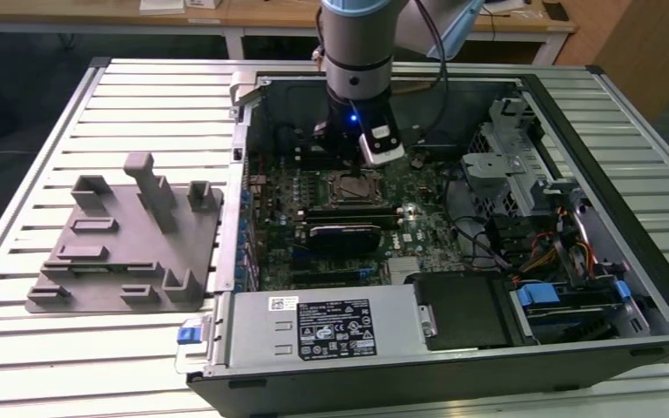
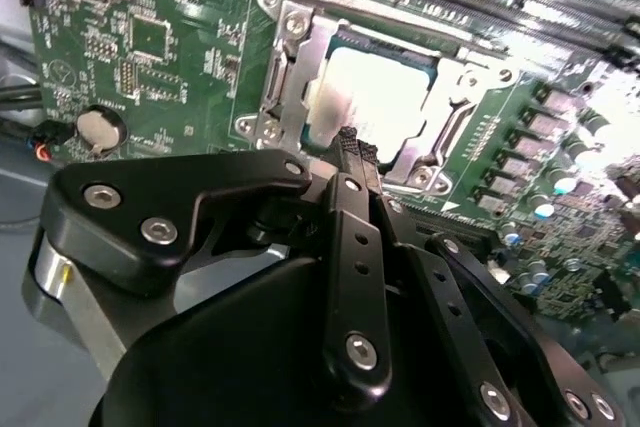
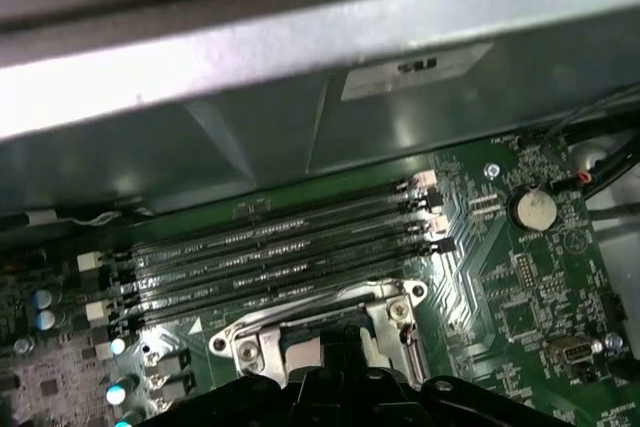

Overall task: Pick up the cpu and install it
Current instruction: 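Install the first cpu locking lever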

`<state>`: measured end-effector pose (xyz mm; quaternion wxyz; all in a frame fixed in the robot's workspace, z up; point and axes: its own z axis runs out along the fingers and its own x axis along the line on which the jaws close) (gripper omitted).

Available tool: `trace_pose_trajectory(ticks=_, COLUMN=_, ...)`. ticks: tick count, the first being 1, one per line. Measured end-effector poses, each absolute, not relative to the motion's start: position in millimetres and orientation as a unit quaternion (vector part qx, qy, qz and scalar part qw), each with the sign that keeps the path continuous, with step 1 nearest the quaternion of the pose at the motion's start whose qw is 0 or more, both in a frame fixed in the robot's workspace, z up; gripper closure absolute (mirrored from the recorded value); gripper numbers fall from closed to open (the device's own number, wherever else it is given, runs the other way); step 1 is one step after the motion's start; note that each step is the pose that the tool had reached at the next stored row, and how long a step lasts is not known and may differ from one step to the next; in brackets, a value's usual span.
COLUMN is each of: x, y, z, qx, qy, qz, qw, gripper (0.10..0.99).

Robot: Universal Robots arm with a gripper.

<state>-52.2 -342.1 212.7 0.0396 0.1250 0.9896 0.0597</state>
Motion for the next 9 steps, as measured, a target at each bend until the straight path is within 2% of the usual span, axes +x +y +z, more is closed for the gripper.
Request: trace_pose_trajectory(ticks=9, x=-52.1, y=-342.6, z=212.6, qx=0.125, qy=0.99, qz=0.057, qw=0.038, gripper=0.98)
